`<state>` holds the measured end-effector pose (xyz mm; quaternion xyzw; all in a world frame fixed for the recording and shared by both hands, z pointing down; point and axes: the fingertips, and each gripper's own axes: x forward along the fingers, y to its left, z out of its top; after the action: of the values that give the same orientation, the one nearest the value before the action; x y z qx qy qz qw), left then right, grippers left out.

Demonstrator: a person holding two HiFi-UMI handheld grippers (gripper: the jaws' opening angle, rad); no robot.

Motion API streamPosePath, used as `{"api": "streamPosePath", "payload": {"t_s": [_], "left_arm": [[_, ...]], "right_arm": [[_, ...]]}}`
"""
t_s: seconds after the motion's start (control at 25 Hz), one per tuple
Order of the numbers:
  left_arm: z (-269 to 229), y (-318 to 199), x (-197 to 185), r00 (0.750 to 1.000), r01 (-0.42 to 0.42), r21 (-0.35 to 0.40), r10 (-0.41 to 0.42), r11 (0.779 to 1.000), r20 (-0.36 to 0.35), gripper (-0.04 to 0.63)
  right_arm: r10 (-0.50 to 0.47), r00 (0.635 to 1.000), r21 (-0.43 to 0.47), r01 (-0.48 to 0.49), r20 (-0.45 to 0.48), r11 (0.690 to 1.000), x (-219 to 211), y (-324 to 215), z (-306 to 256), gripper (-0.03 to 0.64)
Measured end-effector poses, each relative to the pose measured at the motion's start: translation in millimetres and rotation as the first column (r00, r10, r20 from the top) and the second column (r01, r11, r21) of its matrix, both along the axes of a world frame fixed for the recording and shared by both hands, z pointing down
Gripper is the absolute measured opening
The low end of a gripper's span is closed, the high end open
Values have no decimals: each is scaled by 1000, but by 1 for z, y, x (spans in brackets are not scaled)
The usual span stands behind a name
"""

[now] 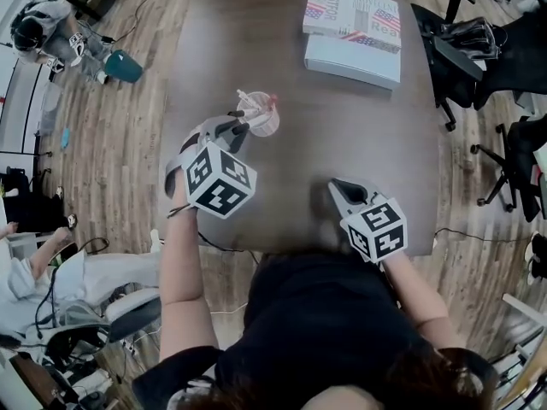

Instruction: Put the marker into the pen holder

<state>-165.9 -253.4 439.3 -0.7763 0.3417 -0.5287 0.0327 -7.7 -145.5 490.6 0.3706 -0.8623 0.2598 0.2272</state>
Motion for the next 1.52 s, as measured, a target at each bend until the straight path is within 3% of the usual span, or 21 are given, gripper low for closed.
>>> {"api": "streamPosePath", "payload": {"t_s": [0.28, 0.56, 0.68, 0.84, 0.96, 1.16, 1.36, 1.52], "left_arm": [[-9, 13, -3, 982, 93, 11, -90, 996, -169, 138], [-21, 39, -11, 922, 220, 17, -202, 975, -331, 109], [-30, 47, -16, 857, 294, 11, -258, 956, -446, 87], [-34, 58, -26, 732, 400, -26, -336, 916, -592, 62], [-30, 68, -30, 651, 468, -54, -385, 882, -654, 41], [-15, 85, -30, 583, 532, -100, -449, 841, -677, 35], [-5, 95, -33, 488, 585, -174, -516, 792, -704, 32], [0, 102, -37, 447, 616, -192, -539, 764, -714, 31]], "right_arm": [[-21, 1000, 13, 21, -5, 1000, -2, 1, -4, 18], [-30, 1000, 33, 30, -5, 999, -2, 3, -11, 18], [-23, 1000, 43, 23, -4, 999, 2, 2, -16, 18], [-12, 1000, 62, 13, -2, 998, 5, -1, -21, 18], [-8, 1000, 72, 8, -4, 997, 8, -4, -24, 18], [5, 1000, 80, -5, -5, 997, 13, -6, -28, 18], [12, 1000, 83, -12, -6, 997, 17, -8, -27, 18], [15, 1000, 83, -14, -10, 996, 19, -7, -27, 18]]}}
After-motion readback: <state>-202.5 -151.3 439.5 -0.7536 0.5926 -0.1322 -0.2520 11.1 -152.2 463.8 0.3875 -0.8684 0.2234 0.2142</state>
